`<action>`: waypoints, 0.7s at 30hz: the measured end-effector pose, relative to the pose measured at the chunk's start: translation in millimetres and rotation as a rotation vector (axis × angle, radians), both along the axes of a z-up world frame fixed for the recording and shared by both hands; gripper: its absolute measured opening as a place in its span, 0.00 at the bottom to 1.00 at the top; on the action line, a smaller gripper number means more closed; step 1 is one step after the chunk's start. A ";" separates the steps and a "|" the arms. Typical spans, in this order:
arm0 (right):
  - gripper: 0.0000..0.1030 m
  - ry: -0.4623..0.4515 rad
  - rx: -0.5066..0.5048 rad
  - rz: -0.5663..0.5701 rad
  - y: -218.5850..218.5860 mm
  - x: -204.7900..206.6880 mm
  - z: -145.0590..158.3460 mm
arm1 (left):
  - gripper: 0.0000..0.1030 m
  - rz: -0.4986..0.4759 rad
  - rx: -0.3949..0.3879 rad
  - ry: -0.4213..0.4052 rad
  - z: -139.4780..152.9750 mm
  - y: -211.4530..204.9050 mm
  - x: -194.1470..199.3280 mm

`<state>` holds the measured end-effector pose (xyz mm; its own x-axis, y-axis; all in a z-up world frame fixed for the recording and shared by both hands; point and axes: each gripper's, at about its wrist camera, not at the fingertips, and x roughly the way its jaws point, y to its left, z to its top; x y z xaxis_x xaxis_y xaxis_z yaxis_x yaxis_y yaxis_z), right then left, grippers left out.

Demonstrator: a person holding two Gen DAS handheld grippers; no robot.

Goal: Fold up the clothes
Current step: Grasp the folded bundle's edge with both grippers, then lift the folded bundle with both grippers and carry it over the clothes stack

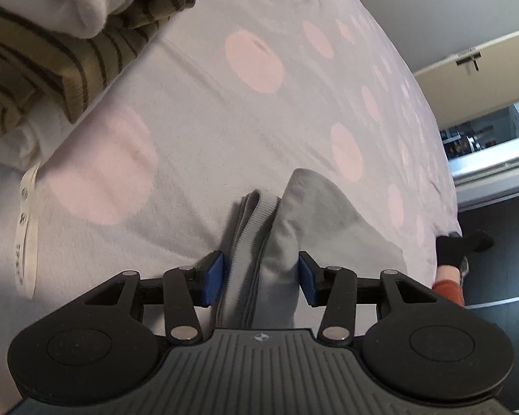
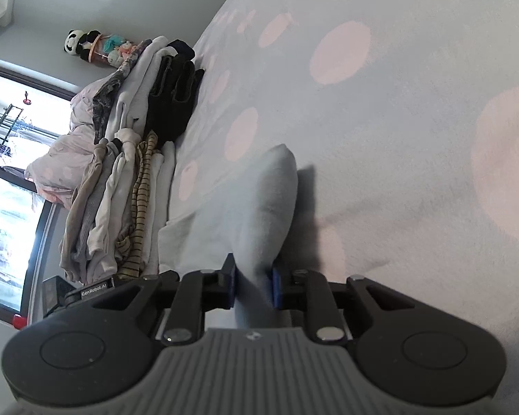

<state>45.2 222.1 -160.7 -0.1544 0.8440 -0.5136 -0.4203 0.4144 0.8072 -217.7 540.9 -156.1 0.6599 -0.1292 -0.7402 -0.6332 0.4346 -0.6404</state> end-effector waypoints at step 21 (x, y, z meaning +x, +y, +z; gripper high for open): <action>0.21 0.021 -0.007 -0.048 -10.5 4.4 0.7 | 0.33 0.050 -0.034 -0.157 -16.4 -20.3 -4.9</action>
<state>49.6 211.6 -160.0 -0.1247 0.8469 -0.5169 -0.3830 0.4395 0.8125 -222.7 520.6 -172.6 0.7732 -0.1166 -0.6234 -0.5446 0.3815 -0.7469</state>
